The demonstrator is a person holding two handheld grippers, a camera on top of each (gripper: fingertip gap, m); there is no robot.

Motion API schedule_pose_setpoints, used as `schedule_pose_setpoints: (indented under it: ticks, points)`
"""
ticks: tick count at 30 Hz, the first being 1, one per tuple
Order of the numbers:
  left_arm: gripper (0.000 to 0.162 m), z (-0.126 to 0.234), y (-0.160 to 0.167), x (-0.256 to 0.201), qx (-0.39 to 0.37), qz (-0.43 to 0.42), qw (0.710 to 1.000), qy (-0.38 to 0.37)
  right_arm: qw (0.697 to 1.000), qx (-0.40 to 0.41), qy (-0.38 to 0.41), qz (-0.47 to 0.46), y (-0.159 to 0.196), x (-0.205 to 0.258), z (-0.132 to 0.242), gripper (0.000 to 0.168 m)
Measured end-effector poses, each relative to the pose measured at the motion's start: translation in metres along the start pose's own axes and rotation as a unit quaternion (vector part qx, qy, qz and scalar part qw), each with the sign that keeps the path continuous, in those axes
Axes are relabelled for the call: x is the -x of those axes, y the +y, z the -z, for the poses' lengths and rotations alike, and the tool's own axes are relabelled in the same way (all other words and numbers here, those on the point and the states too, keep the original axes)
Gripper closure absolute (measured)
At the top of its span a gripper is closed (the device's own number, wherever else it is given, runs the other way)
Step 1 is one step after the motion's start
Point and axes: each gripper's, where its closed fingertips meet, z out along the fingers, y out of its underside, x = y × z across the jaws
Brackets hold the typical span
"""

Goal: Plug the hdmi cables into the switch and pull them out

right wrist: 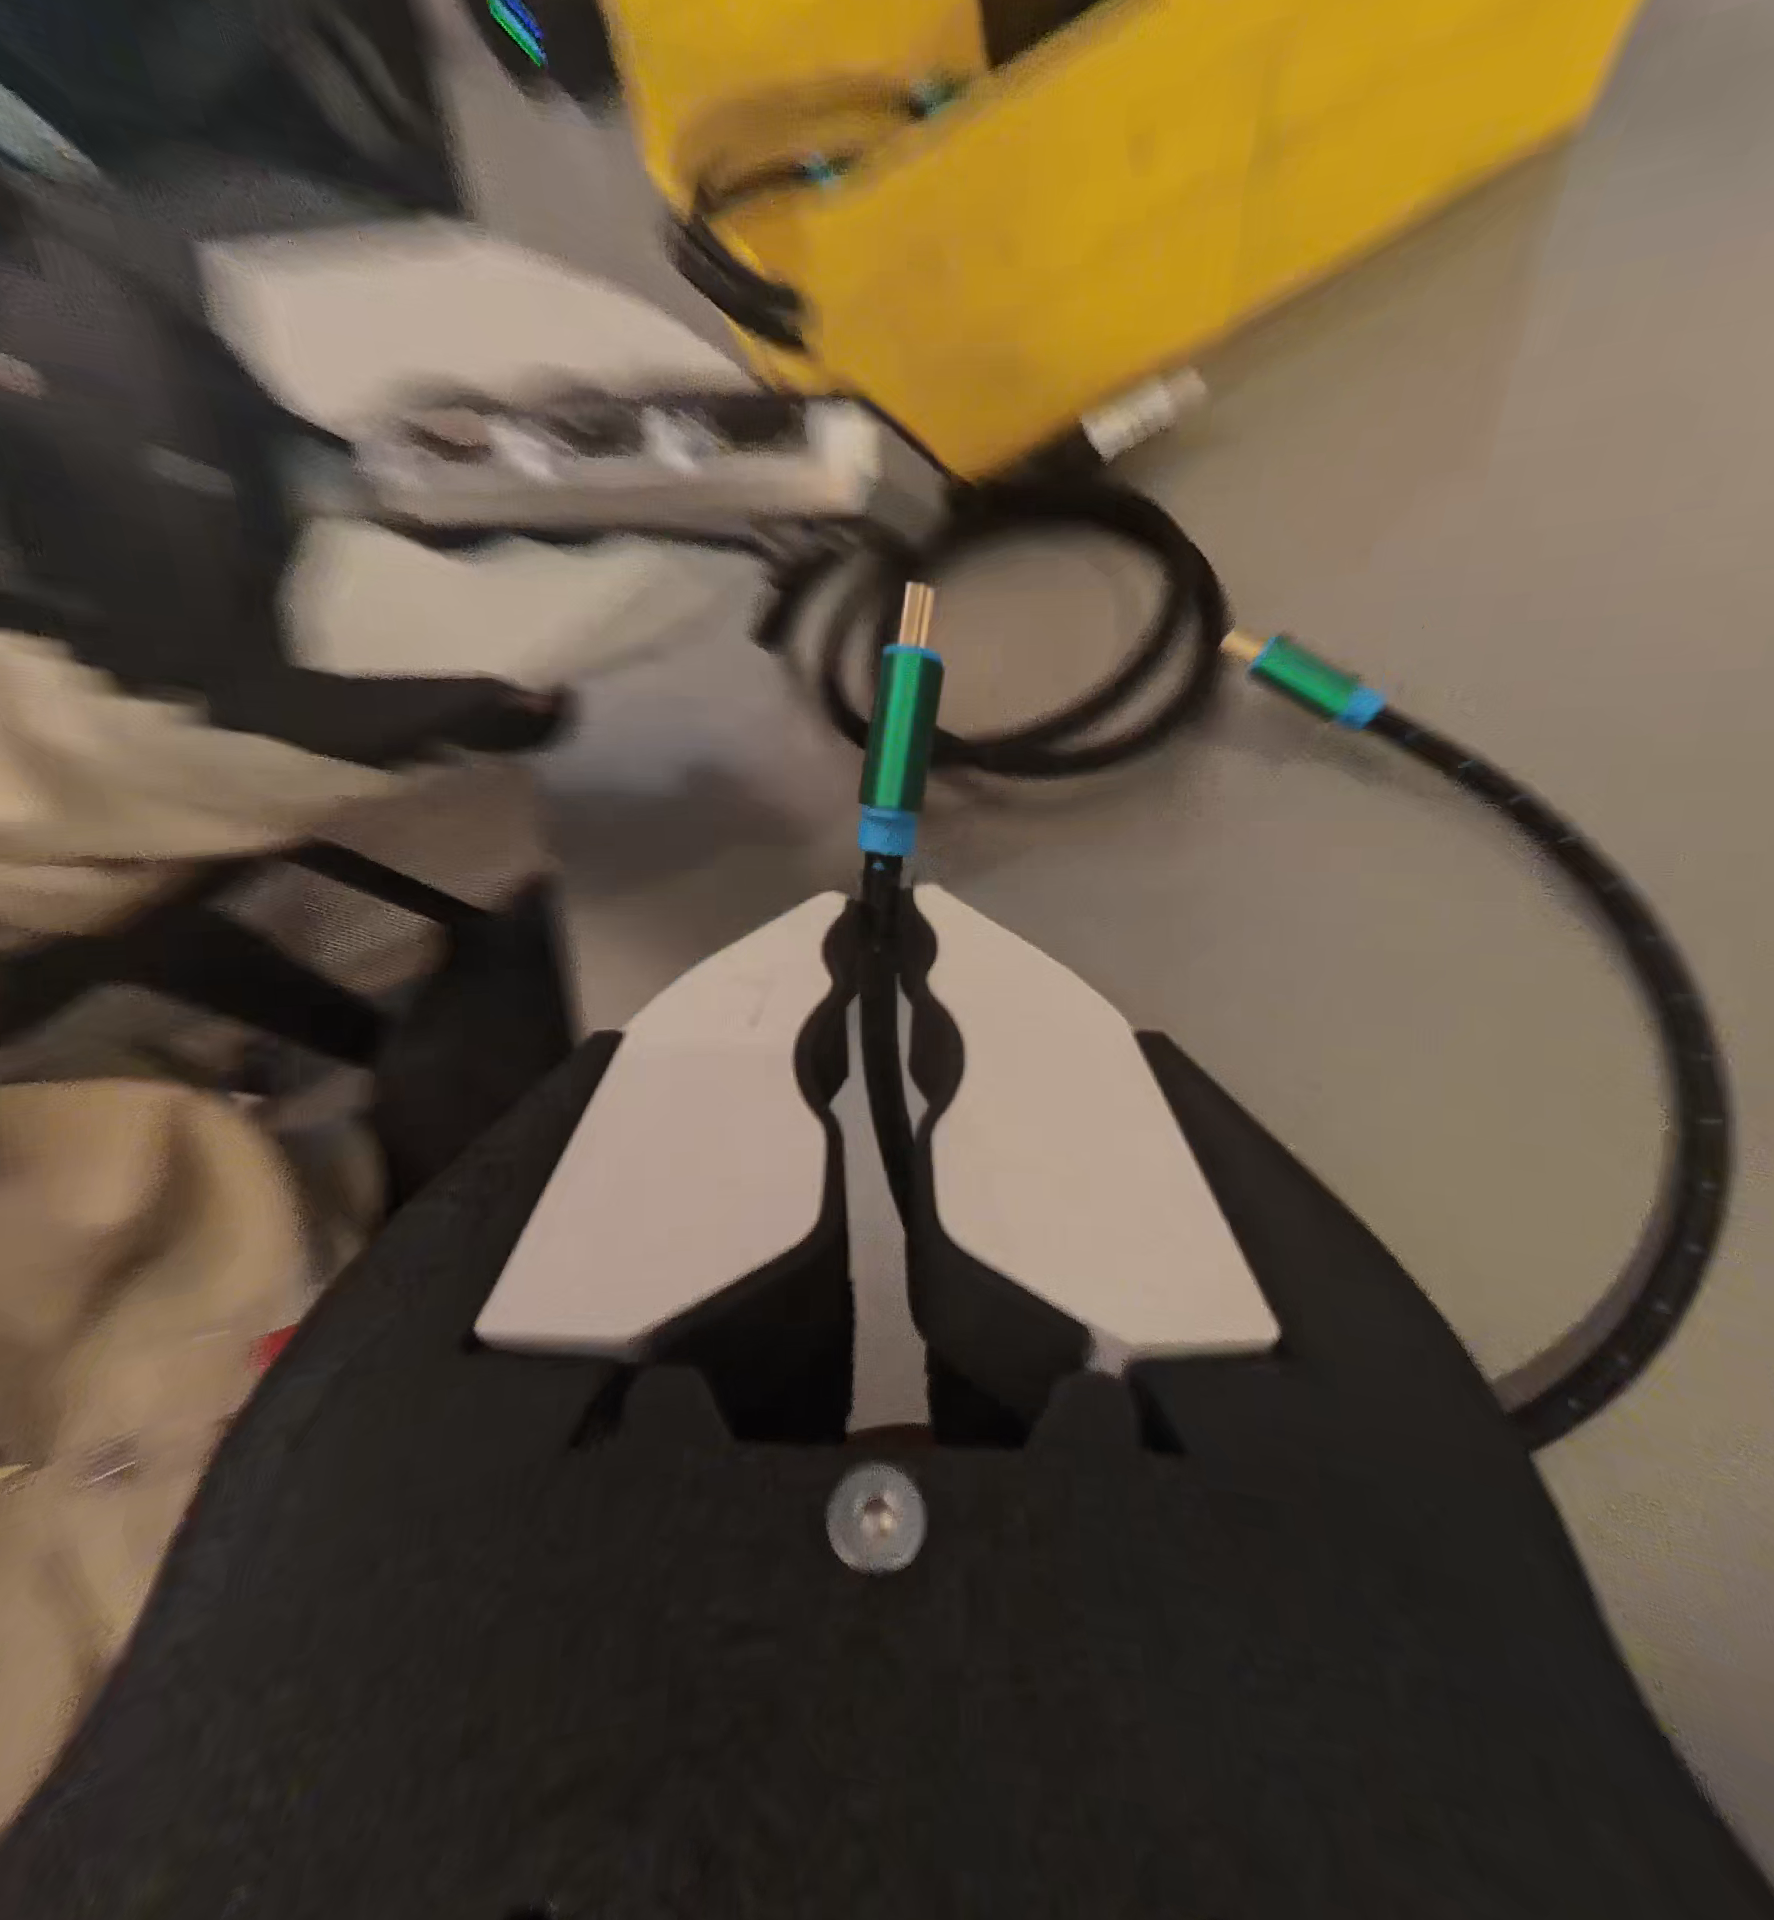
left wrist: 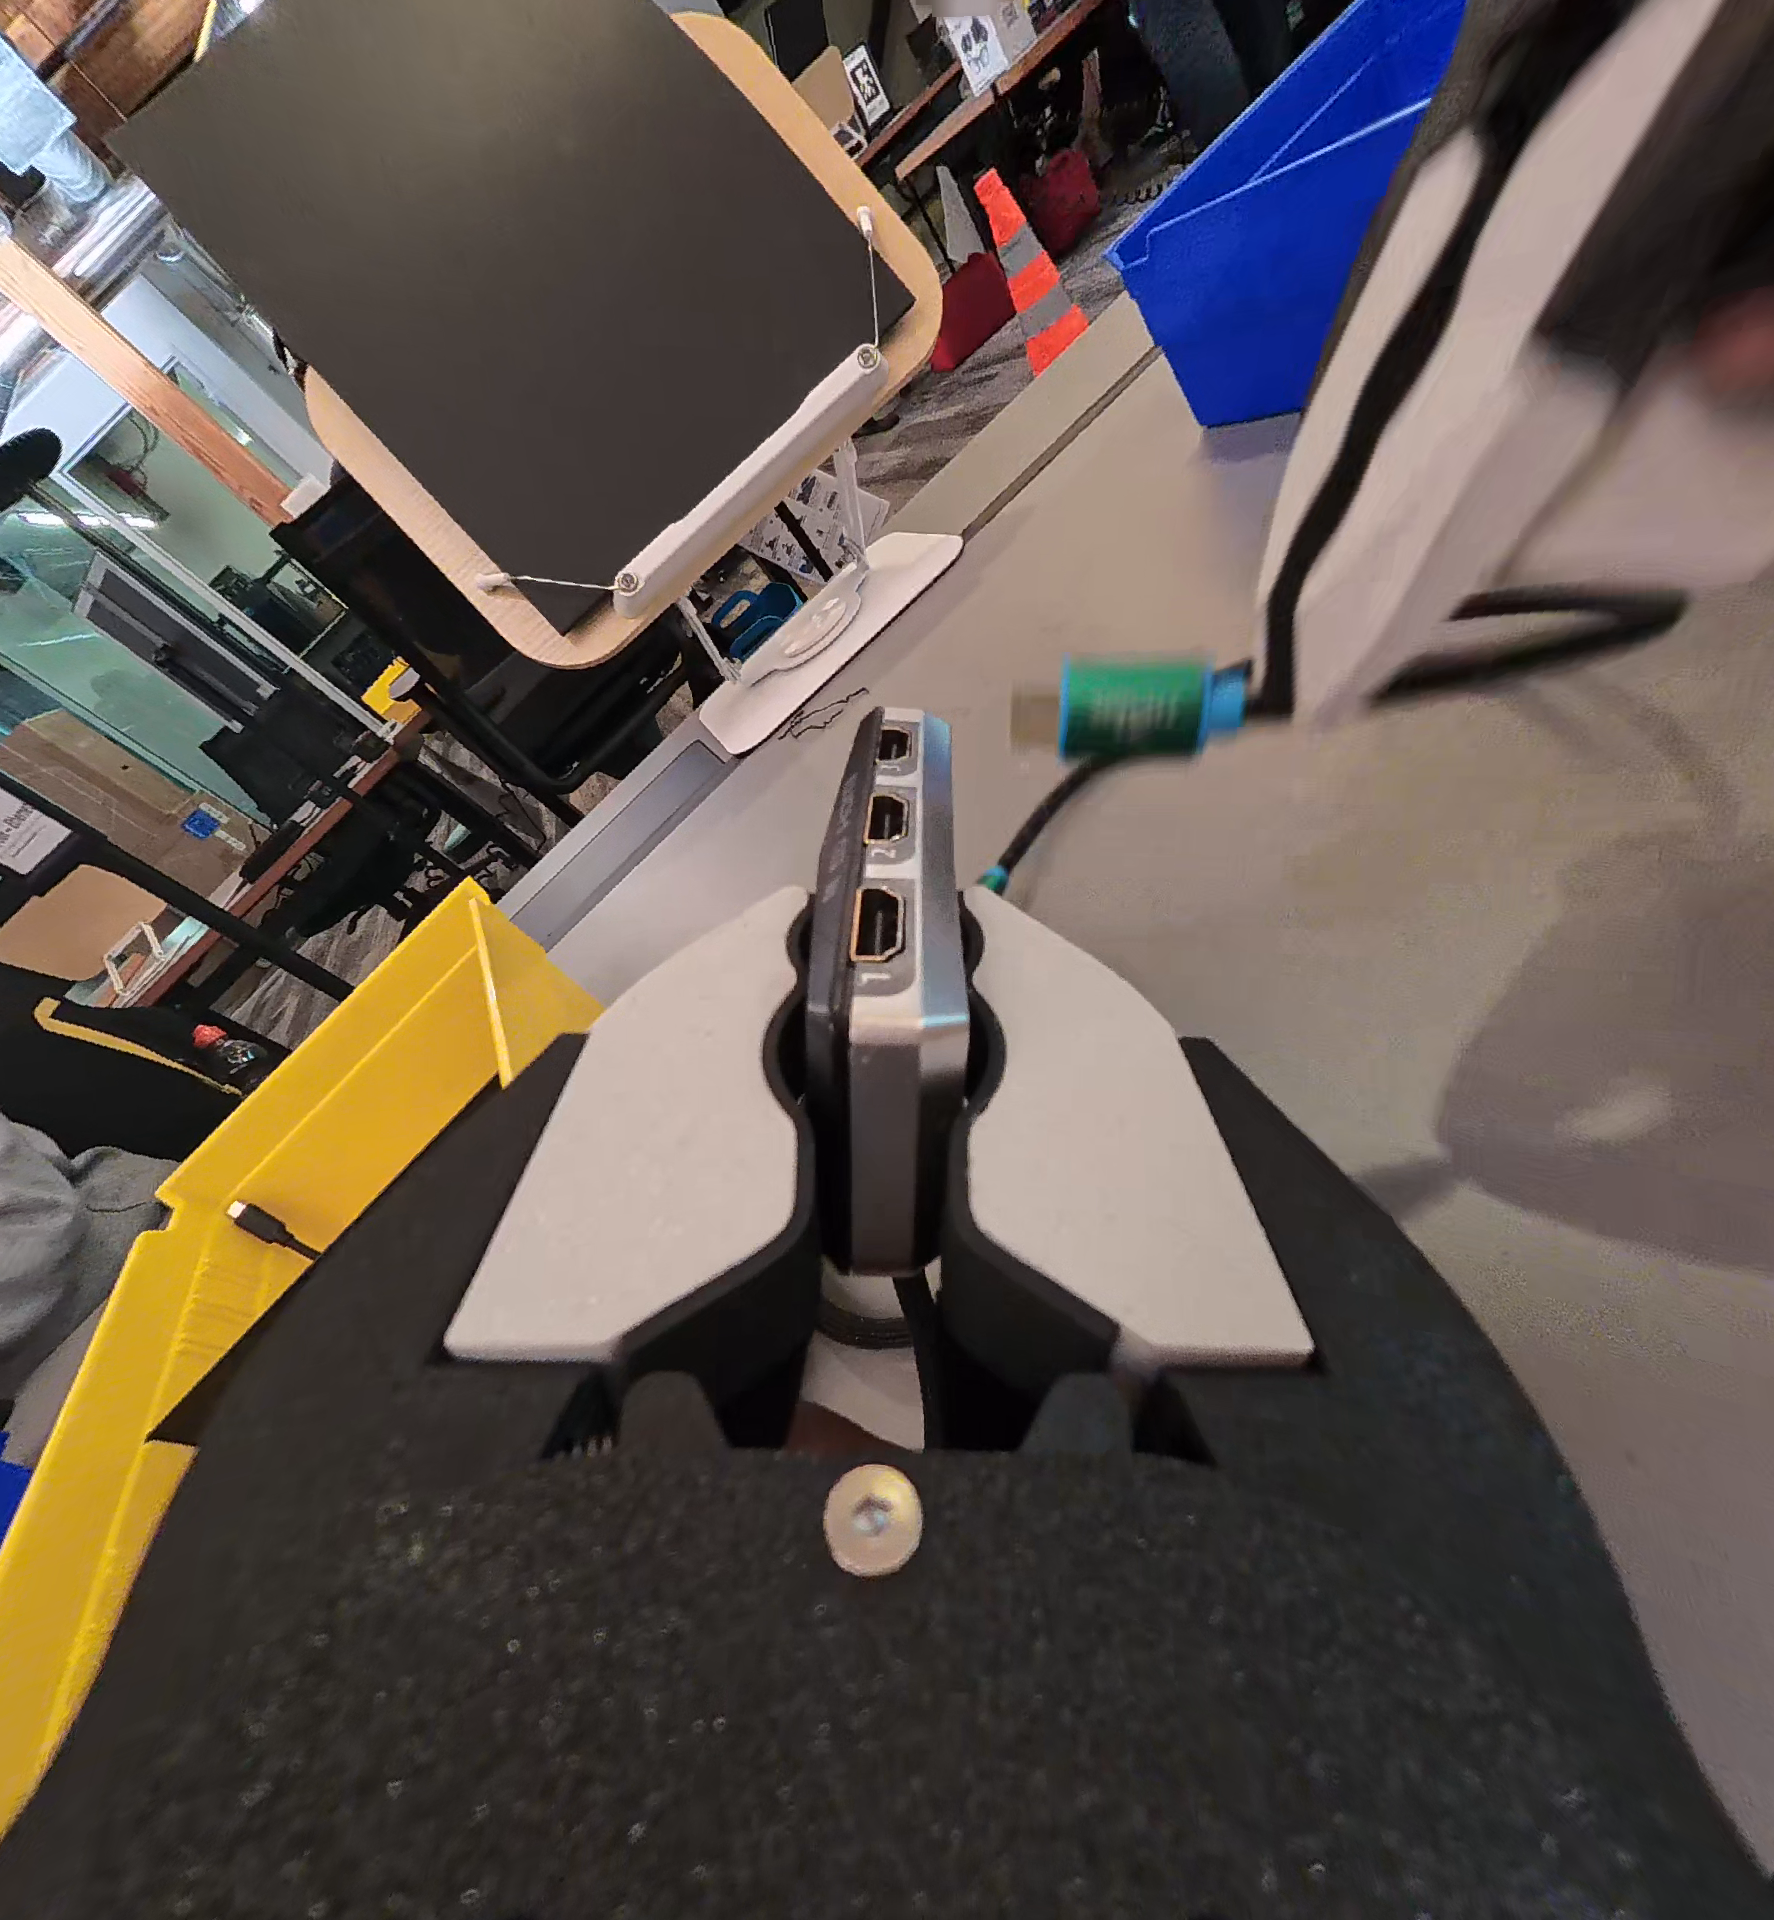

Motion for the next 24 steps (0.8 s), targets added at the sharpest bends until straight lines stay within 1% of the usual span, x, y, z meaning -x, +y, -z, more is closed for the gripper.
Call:
schedule_pose_setpoints:
  ticks: [2, 4, 6, 7, 8, 9, 10, 11, 13, 16, 18, 19, 21, 22, 24]
  points:
    - [0.14, 0.0, 0.001, 0.0, 0.0, 0.0, 1.0, 0.001, 0.994, -0.071, -0.077, -0.024, -0.024, 0.023, 0.04, 0.162]
    - [0.14, 0.001, 0.001, 0.0, -0.001, 0.001, 1.0, 0.003, 0.979, -0.142, -0.141, -0.049, -0.048, 0.037, 0.083, 0.161]
    - [0.14, 0.0, 0.001, -0.002, 0.001, -0.001, 1.0, 0.006, 0.963, -0.187, -0.164, -0.1, -0.063, 0.029, 0.112, 0.162]
    - [0.14, -0.001, 0.001, -0.002, 0.002, -0.002, 1.0, 0.006, 0.952, -0.199, -0.179, -0.149, -0.065, 0.018, 0.119, 0.162]
    - [0.14, -0.001, 0.001, -0.003, 0.003, -0.003, 1.0, 0.007, 0.939, -0.192, -0.184, -0.216, -0.059, 0.001, 0.117, 0.162]
    - [0.14, -0.002, 0.0, -0.004, 0.003, -0.004, 1.0, 0.008, 0.933, -0.169, -0.164, -0.271, -0.044, -0.019, 0.108, 0.162]
    - [0.14, -0.002, 0.0, -0.004, 0.003, -0.006, 1.0, 0.008, 0.941, -0.148, -0.121, -0.281, -0.028, -0.036, 0.097, 0.162]
    - [0.14, -0.002, 0.0, -0.004, 0.003, -0.006, 1.0, 0.008, 0.951, -0.13, -0.085, -0.266, -0.015, -0.046, 0.089, 0.161]
    - [0.14, -0.001, 0.0, -0.003, 0.003, -0.005, 1.0, 0.009, 0.965, -0.11, -0.022, -0.239, -0.003, -0.057, 0.084, 0.16]
    - [0.14, 0.0, 0.001, -0.004, 0.003, -0.005, 1.0, 0.011, 0.976, -0.091, 0.116, -0.163, 0.002, -0.081, 0.097, 0.161]
    - [0.14, 0.001, 0.001, -0.006, 0.002, -0.01, 1.0, 0.012, 0.972, -0.06, 0.189, -0.127, 0.012, -0.093, 0.109, 0.163]
    - [0.14, 0.001, 0.002, -0.006, 0.002, -0.014, 1.0, 0.013, 0.964, -0.04, 0.237, -0.113, 0.021, -0.101, 0.116, 0.165]
    - [0.14, 0.002, 0.002, -0.008, 0.002, -0.019, 1.0, 0.013, 0.953, 0.0, 0.294, -0.077, 0.039, -0.107, 0.121, 0.168]
    - [0.14, 0.002, 0.002, -0.008, 0.003, -0.021, 1.0, 0.014, 0.949, 0.019, 0.308, -0.069, 0.048, -0.106, 0.119, 0.168]
    - [0.14, 0.0, 0.002, -0.01, 0.005, -0.025, 1.0, 0.017, 0.946, 0.022, 0.314, -0.077, 0.059, -0.105, 0.11, 0.168]
